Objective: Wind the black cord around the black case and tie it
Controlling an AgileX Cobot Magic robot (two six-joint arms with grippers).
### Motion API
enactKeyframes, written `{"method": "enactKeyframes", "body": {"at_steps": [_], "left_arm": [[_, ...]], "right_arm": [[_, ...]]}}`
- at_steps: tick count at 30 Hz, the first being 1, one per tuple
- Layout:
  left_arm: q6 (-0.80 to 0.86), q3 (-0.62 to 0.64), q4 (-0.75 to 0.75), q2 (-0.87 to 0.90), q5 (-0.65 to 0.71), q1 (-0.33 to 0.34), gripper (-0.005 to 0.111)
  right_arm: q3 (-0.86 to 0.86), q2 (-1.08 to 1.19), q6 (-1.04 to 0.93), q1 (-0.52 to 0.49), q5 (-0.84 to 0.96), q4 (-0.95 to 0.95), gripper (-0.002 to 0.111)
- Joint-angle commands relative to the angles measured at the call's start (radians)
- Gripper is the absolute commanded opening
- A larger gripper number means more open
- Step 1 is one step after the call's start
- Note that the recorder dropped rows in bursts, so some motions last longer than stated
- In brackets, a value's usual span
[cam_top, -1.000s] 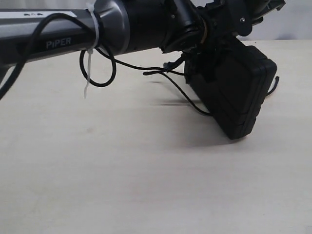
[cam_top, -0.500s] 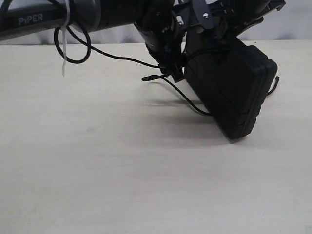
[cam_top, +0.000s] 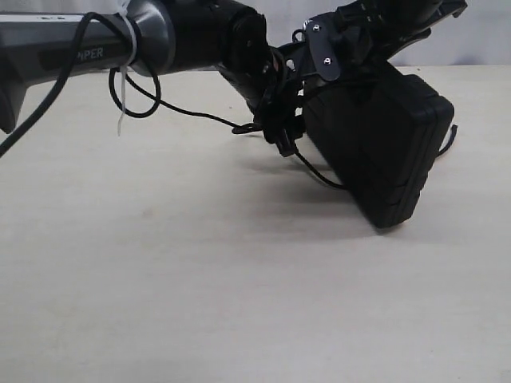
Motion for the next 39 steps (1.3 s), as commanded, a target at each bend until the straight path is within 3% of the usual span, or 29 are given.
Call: {"method": "enactKeyframes", "body": {"at_steps": [1, 7, 22, 39], "left_arm": [[-0.043, 0.000, -0.007, 0.000, -0.133, 0.000, 0.058], [-0.028, 0.000, 0.006, 0.000, -0.086, 0.000, 0.000], [-0.028, -0.013, 0.050, -0.032, -0.216, -0.088, 0.000], [-0.061, -0.013, 0.037, -0.052, -0.308, -0.090, 0.000]], "right_arm": [[0.001, -0.010, -0.003, -0.001, 0.003, 0.000, 0.035], [0.001, -0.010, -0.003, -0.001, 0.003, 0.000, 0.035], [0.001, -0.010, 0.000, -0.001, 0.003, 0.000, 0.035], [0.001, -0.010, 0.000, -0.001, 0.003, 0.014, 0.035]]}}
